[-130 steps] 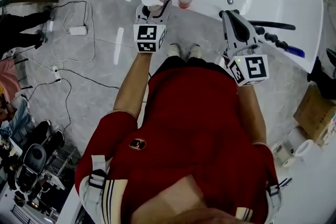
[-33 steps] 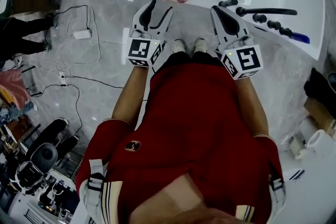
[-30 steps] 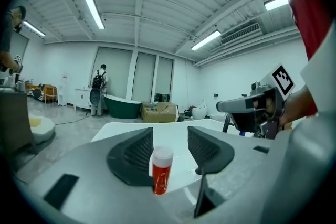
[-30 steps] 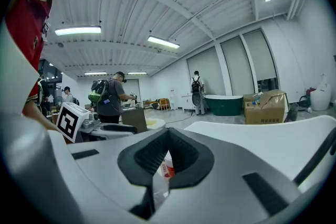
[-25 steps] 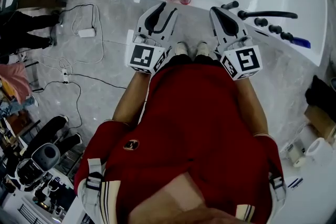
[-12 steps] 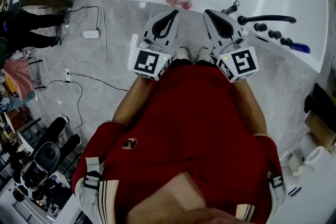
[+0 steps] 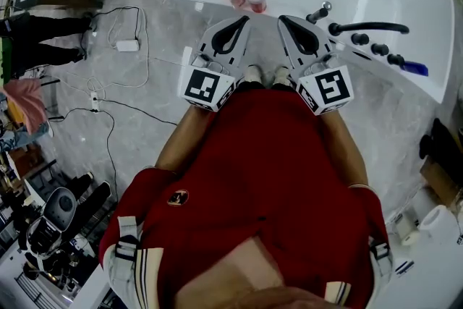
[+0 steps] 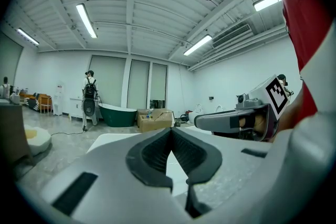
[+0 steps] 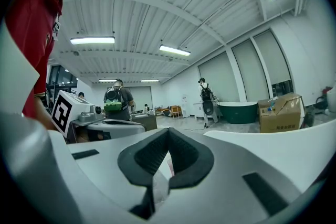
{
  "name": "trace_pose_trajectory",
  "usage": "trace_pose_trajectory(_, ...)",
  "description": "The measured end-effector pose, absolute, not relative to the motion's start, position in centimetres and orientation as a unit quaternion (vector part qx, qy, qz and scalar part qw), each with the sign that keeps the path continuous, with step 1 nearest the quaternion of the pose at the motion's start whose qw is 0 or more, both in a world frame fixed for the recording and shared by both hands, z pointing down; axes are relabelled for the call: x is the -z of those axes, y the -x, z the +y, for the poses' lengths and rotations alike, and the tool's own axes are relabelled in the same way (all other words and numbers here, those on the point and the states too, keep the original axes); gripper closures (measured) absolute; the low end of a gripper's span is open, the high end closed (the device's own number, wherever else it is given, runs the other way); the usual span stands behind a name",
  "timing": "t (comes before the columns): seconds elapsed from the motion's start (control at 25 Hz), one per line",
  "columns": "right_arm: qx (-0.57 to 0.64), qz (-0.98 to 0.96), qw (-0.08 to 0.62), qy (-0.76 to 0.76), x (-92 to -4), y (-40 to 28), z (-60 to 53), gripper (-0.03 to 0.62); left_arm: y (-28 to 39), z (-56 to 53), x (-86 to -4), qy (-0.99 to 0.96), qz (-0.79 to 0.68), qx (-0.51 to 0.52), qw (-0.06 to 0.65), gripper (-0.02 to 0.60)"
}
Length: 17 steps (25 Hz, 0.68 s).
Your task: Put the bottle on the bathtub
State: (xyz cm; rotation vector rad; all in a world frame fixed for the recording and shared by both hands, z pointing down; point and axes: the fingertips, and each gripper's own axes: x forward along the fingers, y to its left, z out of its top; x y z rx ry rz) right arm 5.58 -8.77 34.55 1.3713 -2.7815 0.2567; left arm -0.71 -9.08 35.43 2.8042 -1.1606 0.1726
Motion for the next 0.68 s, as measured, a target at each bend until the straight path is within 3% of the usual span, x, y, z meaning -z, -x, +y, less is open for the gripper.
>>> trace_pose_trajectory(0.68,-0.082,-0.892,0.021,-0.445,-34.6,-5.7,-9.4,0.595,1.9,-10.0,-36.0,-0.915,-0.394,-0.050,0.066,0.575)
